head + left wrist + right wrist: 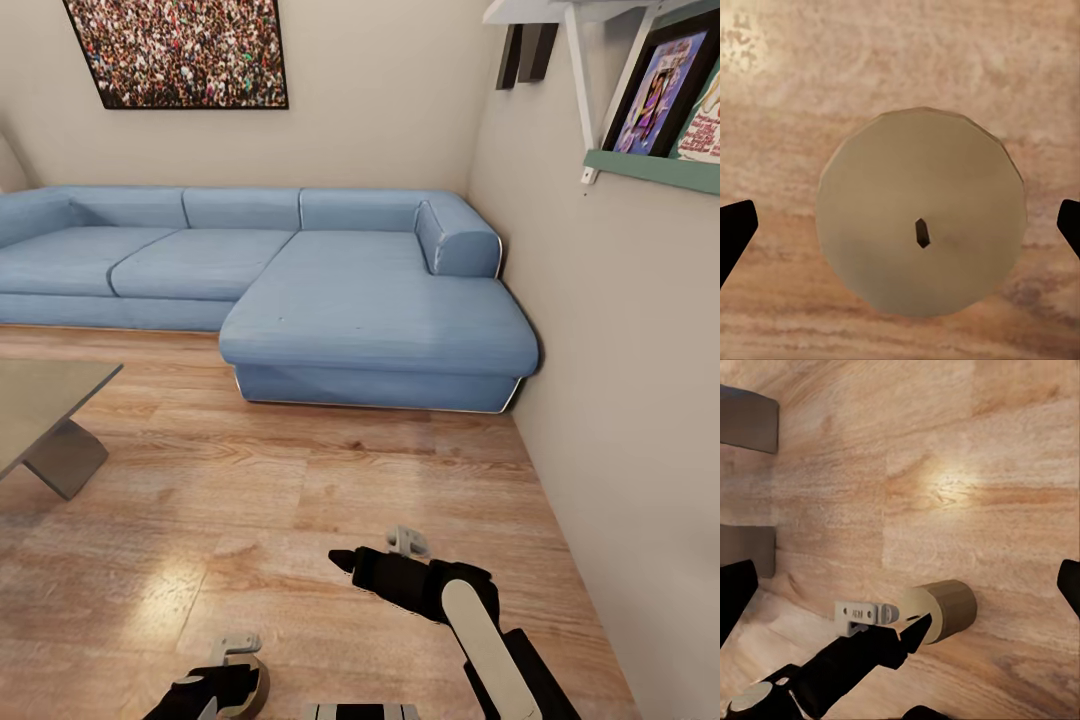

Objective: Place each of the two pumpkins and all three candles from the living room inside a cabinet in the living room (use any cabinet), then make sure every cabinet is closed, and position the cauldron so it is next to a table in the living room.

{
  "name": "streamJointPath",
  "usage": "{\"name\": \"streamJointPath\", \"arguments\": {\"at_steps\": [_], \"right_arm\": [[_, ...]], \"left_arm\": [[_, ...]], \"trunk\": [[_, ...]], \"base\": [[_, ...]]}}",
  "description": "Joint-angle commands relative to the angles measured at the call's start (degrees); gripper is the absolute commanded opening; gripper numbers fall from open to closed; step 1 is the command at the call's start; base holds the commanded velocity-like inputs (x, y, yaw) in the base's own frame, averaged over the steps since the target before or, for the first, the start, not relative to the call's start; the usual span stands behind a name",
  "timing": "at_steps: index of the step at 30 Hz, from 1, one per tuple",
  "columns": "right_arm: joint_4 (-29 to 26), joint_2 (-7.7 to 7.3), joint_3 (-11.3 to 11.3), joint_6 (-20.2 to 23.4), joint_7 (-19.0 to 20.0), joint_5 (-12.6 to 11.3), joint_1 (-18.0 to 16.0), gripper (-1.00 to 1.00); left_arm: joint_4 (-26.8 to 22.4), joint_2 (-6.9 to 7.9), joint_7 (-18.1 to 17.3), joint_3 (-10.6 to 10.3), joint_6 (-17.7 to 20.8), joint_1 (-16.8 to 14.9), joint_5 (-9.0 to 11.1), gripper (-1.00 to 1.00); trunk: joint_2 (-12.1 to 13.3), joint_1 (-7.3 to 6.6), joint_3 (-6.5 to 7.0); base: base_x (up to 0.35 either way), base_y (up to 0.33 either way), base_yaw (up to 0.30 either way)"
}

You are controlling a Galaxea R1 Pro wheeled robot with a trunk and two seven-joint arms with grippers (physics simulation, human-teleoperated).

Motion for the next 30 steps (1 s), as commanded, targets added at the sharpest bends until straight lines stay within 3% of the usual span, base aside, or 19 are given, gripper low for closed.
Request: {"name": "streamJointPath", "arguments": {"at_steps": [1,6,9,21,27,30], "right_arm": [[-1.6,-0.18,0.1,0.0,2.5,0.1,0.2,1.00],[-4.7,-3.33,-0.2,-1.5,21.6,0.3,3.5,1.00],[-4.9,-4.67,-0.3,-3.6,26.6,0.3,3.9,1.00],[-5.0,-5.18,-0.2,-4.6,28.1,0.3,4.1,1.00],[-5.0,-5.18,-0.1,-4.6,28.0,0.3,4.1,1.00],[-5.0,-5.18,-0.1,-4.6,28.0,0.4,4.1,1.00]], "left_arm": [[0.0,0.02,0.0,0.0,0.0,0.0,0.0,1.00],[0.0,0.08,-0.1,0.0,0.0,0.0,0.0,1.00],[0.0,0.15,-0.1,0.0,0.0,0.0,0.1,1.00],[0.0,0.11,-0.2,0.0,-0.1,0.0,0.0,1.00],[0.1,-0.02,-0.3,-0.1,-1.5,0.0,0.0,1.00],[0.2,-0.04,-0.3,-0.1,-2.1,0.0,-0.1,1.00]], "trunk": [[0.0,0.00,0.00],[0.0,0.00,0.00],[0.0,0.00,0.00],[-0.1,0.26,-2.22],[-0.1,0.26,-2.22],[-0.2,0.34,-2.88]], "base": [[0.000,0.000,0.000],[0.000,0.000,0.000],[0.000,0.000,0.000],[0.000,0.000,0.000],[0.000,0.000,0.000],[0.000,0.000,0.000]]}}
